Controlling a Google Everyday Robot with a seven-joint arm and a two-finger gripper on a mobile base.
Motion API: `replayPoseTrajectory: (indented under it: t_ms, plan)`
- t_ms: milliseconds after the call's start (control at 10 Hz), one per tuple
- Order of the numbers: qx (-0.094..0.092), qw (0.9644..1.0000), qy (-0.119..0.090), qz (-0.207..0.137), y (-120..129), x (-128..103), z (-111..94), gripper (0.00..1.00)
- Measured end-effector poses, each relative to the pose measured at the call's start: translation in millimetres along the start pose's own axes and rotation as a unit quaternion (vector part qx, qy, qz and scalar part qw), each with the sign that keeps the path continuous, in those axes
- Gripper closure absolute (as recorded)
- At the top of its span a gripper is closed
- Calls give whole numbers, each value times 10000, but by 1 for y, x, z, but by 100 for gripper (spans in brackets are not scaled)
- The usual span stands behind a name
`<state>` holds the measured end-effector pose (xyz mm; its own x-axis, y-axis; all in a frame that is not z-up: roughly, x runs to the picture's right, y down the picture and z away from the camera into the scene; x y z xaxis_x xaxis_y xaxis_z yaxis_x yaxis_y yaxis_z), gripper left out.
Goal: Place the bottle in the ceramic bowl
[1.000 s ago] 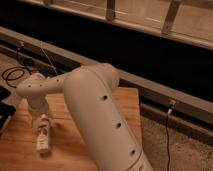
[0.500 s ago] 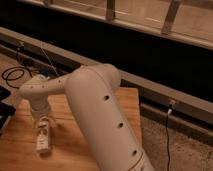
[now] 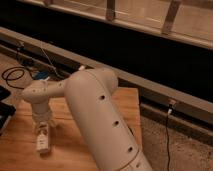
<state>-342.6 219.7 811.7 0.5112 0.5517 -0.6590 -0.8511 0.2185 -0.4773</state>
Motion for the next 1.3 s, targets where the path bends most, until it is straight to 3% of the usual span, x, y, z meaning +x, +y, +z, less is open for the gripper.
replayPoseTrajectory:
  t_ms: [500, 600, 800, 1100, 1300]
  plan:
    - [46, 9996, -253, -80, 3, 3, -18, 95]
    - [18, 9995, -319, -78, 2, 4, -20, 100]
    - [5, 9986, -525, -37, -4, 2, -32, 100]
    - [70, 9935, -1130, 146, -28, 1, -86, 100]
    - [124, 9873, -1538, 379, -63, 8, -125, 100]
